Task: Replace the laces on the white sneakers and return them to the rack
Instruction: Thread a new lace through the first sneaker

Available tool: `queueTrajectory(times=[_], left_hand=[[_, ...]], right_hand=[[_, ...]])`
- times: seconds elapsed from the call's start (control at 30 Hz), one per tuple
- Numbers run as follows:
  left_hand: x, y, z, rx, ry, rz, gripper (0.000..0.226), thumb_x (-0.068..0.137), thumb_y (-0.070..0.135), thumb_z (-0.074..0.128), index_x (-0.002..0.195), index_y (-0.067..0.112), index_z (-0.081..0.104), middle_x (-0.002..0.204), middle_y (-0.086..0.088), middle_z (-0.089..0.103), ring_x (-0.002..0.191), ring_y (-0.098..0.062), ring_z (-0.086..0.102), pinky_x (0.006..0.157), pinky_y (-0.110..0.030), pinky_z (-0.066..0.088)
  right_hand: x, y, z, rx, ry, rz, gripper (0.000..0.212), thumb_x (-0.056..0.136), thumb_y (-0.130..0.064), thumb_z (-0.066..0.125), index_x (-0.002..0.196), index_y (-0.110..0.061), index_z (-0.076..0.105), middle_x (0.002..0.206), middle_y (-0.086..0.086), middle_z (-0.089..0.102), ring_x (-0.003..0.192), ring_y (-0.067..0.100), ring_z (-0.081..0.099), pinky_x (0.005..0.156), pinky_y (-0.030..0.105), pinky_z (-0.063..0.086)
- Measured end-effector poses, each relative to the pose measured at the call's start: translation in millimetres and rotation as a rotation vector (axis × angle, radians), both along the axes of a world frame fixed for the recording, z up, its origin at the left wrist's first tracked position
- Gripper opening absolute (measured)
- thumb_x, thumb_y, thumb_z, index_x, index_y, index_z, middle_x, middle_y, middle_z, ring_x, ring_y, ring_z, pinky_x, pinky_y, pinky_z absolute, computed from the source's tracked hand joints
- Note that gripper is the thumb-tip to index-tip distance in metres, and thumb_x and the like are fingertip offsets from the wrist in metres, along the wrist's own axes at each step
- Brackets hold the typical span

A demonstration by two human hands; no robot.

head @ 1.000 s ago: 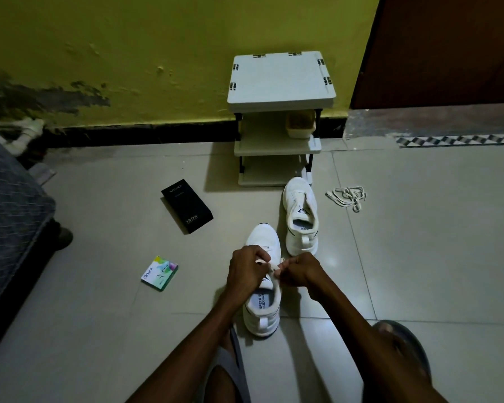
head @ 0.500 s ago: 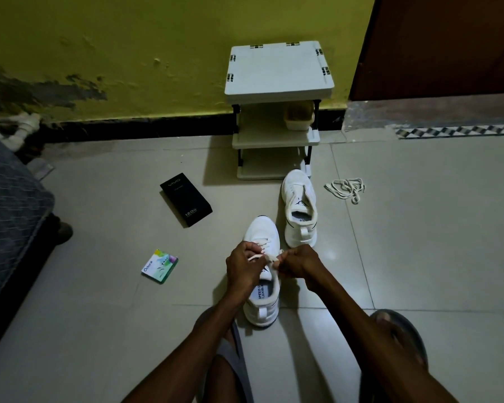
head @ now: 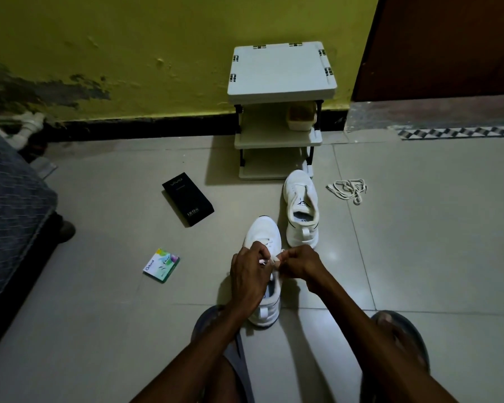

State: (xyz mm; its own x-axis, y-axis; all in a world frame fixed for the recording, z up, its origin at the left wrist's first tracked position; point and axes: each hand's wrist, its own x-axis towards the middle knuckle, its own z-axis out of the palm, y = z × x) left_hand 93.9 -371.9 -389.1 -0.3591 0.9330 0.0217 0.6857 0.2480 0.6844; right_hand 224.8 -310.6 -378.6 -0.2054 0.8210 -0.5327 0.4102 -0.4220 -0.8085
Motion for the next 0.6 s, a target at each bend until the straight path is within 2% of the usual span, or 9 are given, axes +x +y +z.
queueTrajectory(times=[0.07, 0.17, 0.3, 0.43, 0.53, 0.6], left_hand=[[1, 1, 2, -0.003, -0.057, 0.010, 0.024, 0.076, 0.025, 0.077, 0.084, 0.029, 0.055, 0.086, 0.006, 0.064, 0.083, -0.015, 0.058, 0.073, -0.030, 0.052], [-3, 4, 4, -0.041, -0.163, 0.074, 0.029, 0.070, 0.019, 0.083, 0.085, 0.028, 0.059, 0.087, 0.007, 0.068, 0.082, -0.014, 0.065, 0.073, -0.029, 0.056], [-10, 14, 10, -0.147, -0.158, 0.089, 0.024, 0.073, 0.021, 0.082, 0.093, 0.023, 0.069, 0.096, 0.003, 0.073, 0.088, -0.017, 0.068, 0.078, -0.030, 0.057], [-9, 22, 19, -0.261, -0.111, 0.121, 0.025, 0.077, 0.020, 0.076, 0.102, 0.020, 0.071, 0.110, -0.001, 0.070, 0.102, -0.023, 0.066, 0.080, -0.025, 0.050], [-12, 24, 22, -0.289, -0.096, 0.055, 0.021, 0.074, 0.015, 0.073, 0.094, 0.023, 0.075, 0.106, -0.001, 0.072, 0.098, -0.022, 0.067, 0.079, -0.023, 0.052], [-17, 21, 21, -0.283, -0.063, -0.061, 0.024, 0.072, 0.014, 0.073, 0.093, 0.026, 0.074, 0.100, 0.000, 0.074, 0.096, -0.020, 0.068, 0.082, -0.027, 0.055]], right_hand=[[0, 0, 1, 0.033, -0.011, 0.043, 0.007, 0.075, -0.001, 0.077, 0.082, -0.004, 0.076, 0.068, 0.006, 0.070, 0.061, 0.015, 0.067, 0.060, 0.023, 0.056], [-1, 1, 2, 0.115, -0.068, 0.127, 0.013, 0.071, -0.008, 0.082, 0.083, -0.010, 0.077, 0.076, 0.009, 0.075, 0.072, 0.023, 0.073, 0.073, 0.035, 0.061], [3, 2, 5, 0.164, 0.029, 0.177, 0.008, 0.083, 0.002, 0.070, 0.084, -0.003, 0.076, 0.083, 0.019, 0.073, 0.075, 0.028, 0.072, 0.080, 0.043, 0.060], [0, -3, 0, 0.197, -0.010, 0.081, 0.012, 0.079, -0.007, 0.077, 0.072, -0.017, 0.077, 0.072, 0.006, 0.075, 0.072, 0.025, 0.073, 0.077, 0.045, 0.061], [-4, -6, -4, 0.236, -0.046, 0.070, 0.011, 0.075, -0.009, 0.078, 0.067, -0.017, 0.077, 0.065, 0.002, 0.073, 0.066, 0.023, 0.072, 0.073, 0.047, 0.061], [-5, -5, -1, 0.259, -0.083, 0.053, 0.012, 0.072, -0.006, 0.072, 0.065, -0.014, 0.076, 0.062, 0.002, 0.072, 0.063, 0.021, 0.071, 0.072, 0.045, 0.061]])
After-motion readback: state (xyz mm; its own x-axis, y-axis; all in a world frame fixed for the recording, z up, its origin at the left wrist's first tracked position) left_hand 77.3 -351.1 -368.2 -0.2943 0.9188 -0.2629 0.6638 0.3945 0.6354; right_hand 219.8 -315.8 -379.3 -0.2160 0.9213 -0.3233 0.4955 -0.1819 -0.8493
